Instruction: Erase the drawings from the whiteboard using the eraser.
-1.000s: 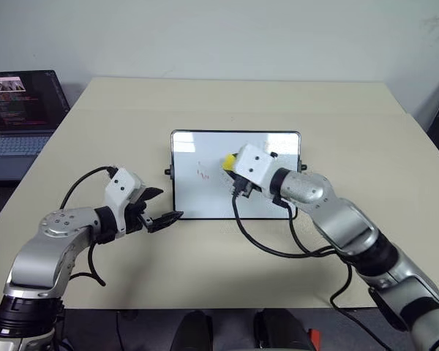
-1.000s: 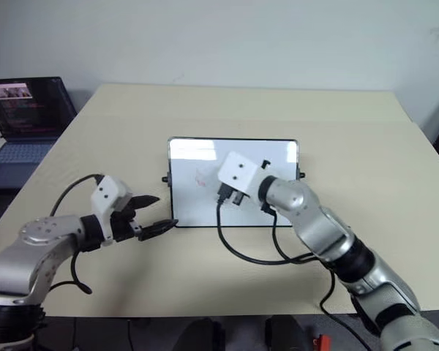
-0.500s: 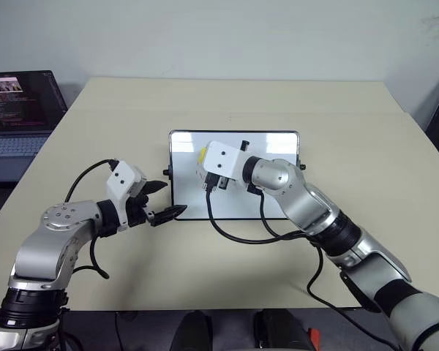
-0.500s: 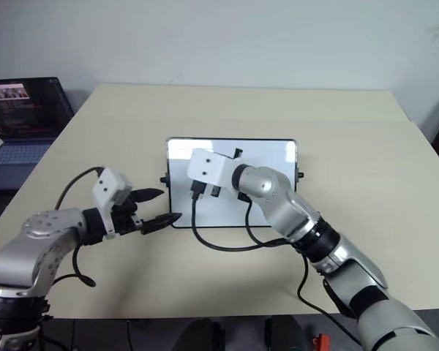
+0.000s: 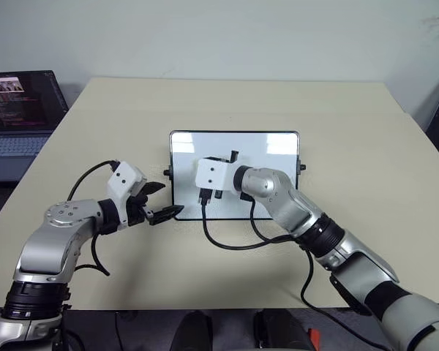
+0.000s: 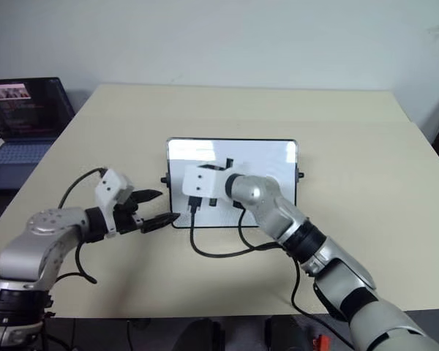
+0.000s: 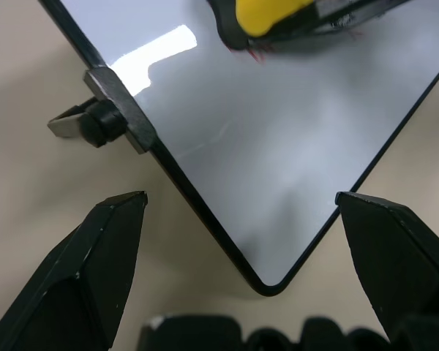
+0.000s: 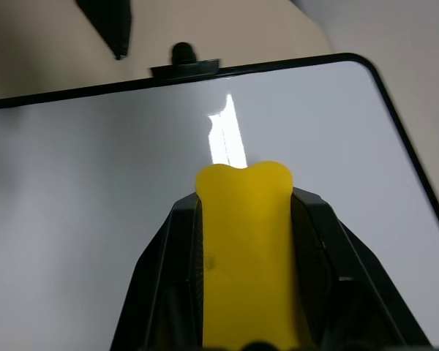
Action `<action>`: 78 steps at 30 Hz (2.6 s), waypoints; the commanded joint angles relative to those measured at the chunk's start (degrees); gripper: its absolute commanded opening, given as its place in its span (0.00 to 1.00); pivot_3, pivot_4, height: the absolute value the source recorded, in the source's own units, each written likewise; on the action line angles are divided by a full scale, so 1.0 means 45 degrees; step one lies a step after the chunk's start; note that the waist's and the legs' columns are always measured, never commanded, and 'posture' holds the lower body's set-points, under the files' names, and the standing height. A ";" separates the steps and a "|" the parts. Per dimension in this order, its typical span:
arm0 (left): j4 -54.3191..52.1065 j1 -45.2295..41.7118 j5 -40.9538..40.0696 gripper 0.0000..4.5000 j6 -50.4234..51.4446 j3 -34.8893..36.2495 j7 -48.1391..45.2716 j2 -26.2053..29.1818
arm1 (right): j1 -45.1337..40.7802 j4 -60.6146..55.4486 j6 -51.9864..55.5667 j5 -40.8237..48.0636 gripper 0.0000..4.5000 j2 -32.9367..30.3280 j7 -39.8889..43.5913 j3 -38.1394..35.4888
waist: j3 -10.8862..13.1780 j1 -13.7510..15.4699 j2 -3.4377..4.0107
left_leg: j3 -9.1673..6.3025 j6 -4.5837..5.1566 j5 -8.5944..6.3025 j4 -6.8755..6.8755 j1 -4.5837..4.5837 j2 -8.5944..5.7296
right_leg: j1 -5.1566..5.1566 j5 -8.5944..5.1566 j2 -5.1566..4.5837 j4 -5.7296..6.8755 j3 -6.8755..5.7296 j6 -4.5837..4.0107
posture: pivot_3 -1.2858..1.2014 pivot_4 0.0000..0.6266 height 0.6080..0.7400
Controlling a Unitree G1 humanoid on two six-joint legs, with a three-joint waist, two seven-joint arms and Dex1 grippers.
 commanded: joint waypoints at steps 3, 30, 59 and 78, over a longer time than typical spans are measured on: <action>-0.0093 -0.0163 0.0151 1.00 -0.0292 0.0016 -0.0170 0.0229 | -0.0072 0.0416 -0.0096 -0.0818 0.28 0.0039 -0.0541 -0.0349 | 0.0000 0.0000 0.0000 | -0.0013 0.0000 0.0001 0.0002 0.0011 0.0000 | 0.0009 0.0008 0.0002 0.0008 -0.0012 -0.0014 | 0.52 0.24 1.00; -0.0089 0.0166 -0.0154 1.00 -0.0940 0.0147 -0.0807 -0.0084 | -0.0143 0.0500 -0.0489 -0.1715 0.28 -0.0094 -0.0667 -0.1099 | 0.0001 0.0041 0.0001 | -0.0047 -0.0003 0.0003 0.0009 0.0004 -0.0003 | 0.0014 0.0015 0.0004 0.0011 -0.0034 -0.0025 | 0.52 0.24 1.00; 0.0097 -0.0132 -0.0242 1.00 -0.0871 -0.0081 -0.1034 0.0072 | 0.0439 0.0339 -0.1498 -0.2389 0.28 -0.0189 0.0067 -0.0494 | 0.0001 0.0012 0.0001 | -0.0046 -0.0001 0.0007 -0.0001 -0.0003 -0.0001 | 0.0015 0.0021 0.0010 -0.0015 -0.0031 -0.0038 | 0.52 0.24 1.00; -0.0068 -0.0034 -0.0190 1.00 -0.0869 -0.0217 -0.1113 -0.0042 | -0.0066 0.0923 -0.2555 -0.2647 0.28 0.0409 -0.1471 -0.1024 | 0.0003 0.0006 0.0003 | -0.0039 0.0002 0.0009 -0.0009 -0.0016 0.0001 | 0.0003 0.0009 0.0010 -0.0023 -0.0027 -0.0047 | 0.52 0.24 1.00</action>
